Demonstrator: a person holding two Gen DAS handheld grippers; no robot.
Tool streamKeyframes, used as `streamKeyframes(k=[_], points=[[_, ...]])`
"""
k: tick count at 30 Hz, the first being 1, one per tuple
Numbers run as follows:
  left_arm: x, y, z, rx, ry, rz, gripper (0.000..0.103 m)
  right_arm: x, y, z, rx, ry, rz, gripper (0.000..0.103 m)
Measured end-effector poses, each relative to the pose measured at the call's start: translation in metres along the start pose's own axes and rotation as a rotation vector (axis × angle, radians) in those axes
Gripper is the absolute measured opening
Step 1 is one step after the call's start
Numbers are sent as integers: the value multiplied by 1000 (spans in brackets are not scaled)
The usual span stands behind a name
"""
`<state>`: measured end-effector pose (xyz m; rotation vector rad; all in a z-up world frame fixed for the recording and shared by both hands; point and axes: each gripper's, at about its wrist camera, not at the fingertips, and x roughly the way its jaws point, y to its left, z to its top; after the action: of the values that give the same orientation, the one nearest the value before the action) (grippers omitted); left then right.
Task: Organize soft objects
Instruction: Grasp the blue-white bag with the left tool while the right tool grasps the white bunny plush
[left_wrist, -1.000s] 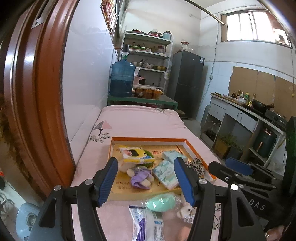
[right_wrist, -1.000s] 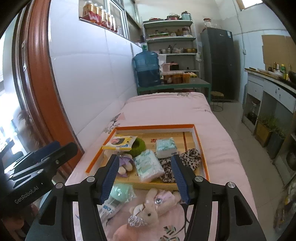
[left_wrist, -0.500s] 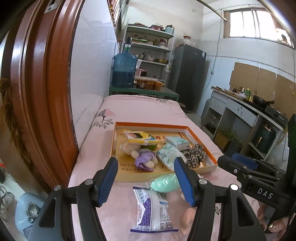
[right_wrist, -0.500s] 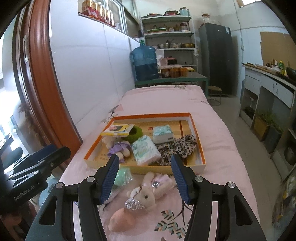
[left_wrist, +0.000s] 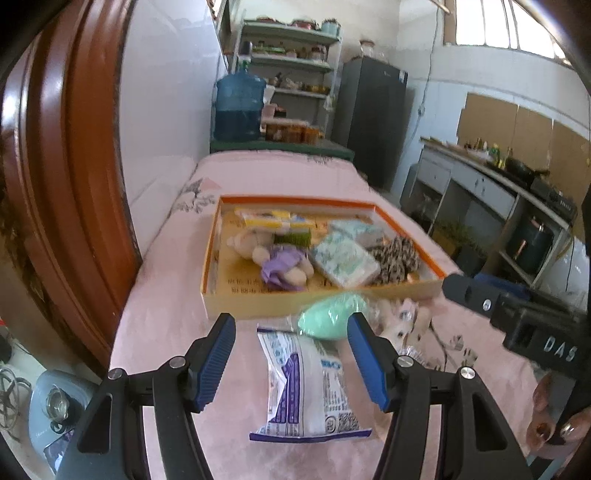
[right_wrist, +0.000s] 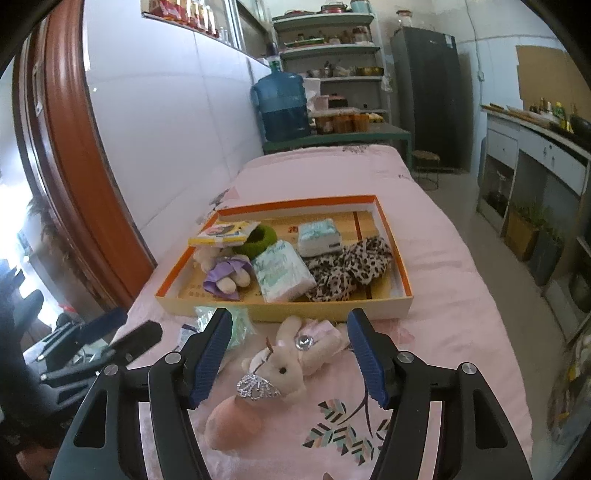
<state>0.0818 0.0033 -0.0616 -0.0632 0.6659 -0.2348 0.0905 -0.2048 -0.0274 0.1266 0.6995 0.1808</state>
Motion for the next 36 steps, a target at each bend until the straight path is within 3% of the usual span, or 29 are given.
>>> streamKeyframes(k=[14,31,34,35,36], points=[[40,-8,-29,63,151,-12,63,35,0,-15,11,105,6,69],[57,7,-34,-15,224,-87,67,77,-3,-36,107,214,-30,74],[57,7,-35,-12,226,-89,63,82,-4,-39,116,230,-18,73],[56,7,-35,-15,224,-93,52,83,-5,-40,119,234,-15,66],[55,8,-35,-21,219,-104,50,83,-5,-41,124,238,-3,61]])
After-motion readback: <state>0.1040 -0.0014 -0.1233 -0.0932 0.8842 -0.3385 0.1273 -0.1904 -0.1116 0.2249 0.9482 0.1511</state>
